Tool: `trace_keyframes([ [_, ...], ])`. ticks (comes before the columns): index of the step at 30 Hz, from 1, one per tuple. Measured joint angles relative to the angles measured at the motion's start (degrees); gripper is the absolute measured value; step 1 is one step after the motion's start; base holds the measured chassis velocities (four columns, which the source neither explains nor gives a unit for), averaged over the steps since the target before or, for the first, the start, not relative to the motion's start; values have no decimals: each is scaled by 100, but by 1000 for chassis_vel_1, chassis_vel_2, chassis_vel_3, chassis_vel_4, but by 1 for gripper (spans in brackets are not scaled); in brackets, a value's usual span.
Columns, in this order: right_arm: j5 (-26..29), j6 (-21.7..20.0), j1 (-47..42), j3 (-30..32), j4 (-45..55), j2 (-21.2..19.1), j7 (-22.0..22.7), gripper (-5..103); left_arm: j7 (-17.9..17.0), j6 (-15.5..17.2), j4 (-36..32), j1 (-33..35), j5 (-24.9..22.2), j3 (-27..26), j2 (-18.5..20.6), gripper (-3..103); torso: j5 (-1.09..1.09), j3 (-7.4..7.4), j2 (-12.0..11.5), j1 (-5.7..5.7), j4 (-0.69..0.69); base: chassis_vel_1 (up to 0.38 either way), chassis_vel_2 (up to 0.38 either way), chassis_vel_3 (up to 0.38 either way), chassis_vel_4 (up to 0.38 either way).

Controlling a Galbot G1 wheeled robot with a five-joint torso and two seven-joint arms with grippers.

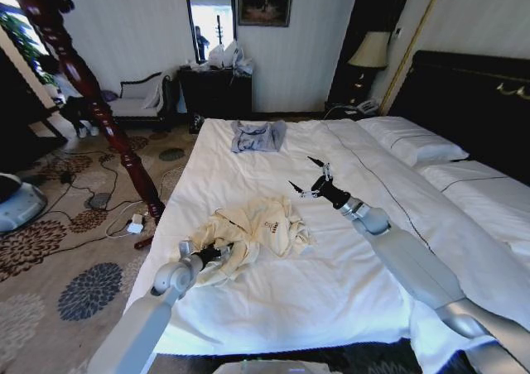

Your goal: Pick up the clothes from the bed and hang them on the clothes hanger.

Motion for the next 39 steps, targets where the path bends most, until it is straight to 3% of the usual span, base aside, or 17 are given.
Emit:
trace_keyframes([
  [1,2,0,1,0,-1,-2,0,100,-31,12,52,-39,-61,24,-25,102,1,0,0,0,0,0,0,0,0],
  [3,3,1,1,0,-3,-9,0,100,-50,17,81,-60,-101,31,-41,99,1,0,0,0,0,0,0,0,0],
  [7,9,21,-56,41,-12,-60,0,100,-76,21,163,-107,-281,-29,-103,78,0,1,0,0,1,0,0,0,0],
  [9,9,26,-65,47,-16,-63,-1,100,-80,22,161,-104,-313,-52,-103,78,-1,1,0,0,-1,0,0,0,0],
  [16,12,46,-55,57,-54,-40,-4,100,-59,-40,95,-34,-432,-237,1,45,-3,1,0,0,-2,0,0,0,0],
  [18,13,48,-49,57,-62,-34,-5,100,-29,-79,59,-22,-434,-275,19,45,-4,2,-1,1,-2,0,0,0,0],
  [21,12,56,-49,54,-68,-26,-8,100,79,-213,-221,35,-418,-402,119,29,-3,2,-1,2,-1,0,0,0,0],
  [30,12,60,-137,158,23,-91,-7,100,277,-415,-903,172,14,-533,488,25,-1,2,-1,1,2,0,0,0,0],
  [33,12,60,-250,316,96,-170,-5,100,312,-444,-1039,154,418,-534,753,25,-2,1,-1,1,-5,0,0,0,0],
  [39,12,51,-381,467,191,-250,1,100,237,-313,-1276,114,878,-649,1170,25,-3,1,-1,1,2,0,0,0,0],
])
